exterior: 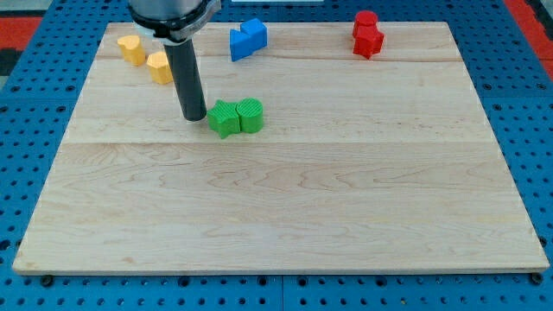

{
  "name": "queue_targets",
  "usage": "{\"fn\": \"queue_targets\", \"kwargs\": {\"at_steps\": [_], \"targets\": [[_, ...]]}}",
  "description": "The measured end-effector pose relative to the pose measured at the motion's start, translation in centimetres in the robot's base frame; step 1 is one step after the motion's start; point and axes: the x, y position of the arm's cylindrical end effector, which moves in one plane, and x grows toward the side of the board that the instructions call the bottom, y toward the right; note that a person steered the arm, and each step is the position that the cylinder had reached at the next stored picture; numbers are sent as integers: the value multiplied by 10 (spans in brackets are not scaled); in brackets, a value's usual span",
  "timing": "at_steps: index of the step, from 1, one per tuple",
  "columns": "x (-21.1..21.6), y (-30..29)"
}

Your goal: Separate the green blocks

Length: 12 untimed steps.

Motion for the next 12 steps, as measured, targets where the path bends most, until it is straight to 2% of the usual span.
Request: {"fn": "queue_targets", "kwargs": {"at_steps": [1,4,5,7,8,9,10,12], "targets": [[6,9],[-36,145],[-36,205],[44,250],[63,245],[62,206],[37,179],[50,141]]}}
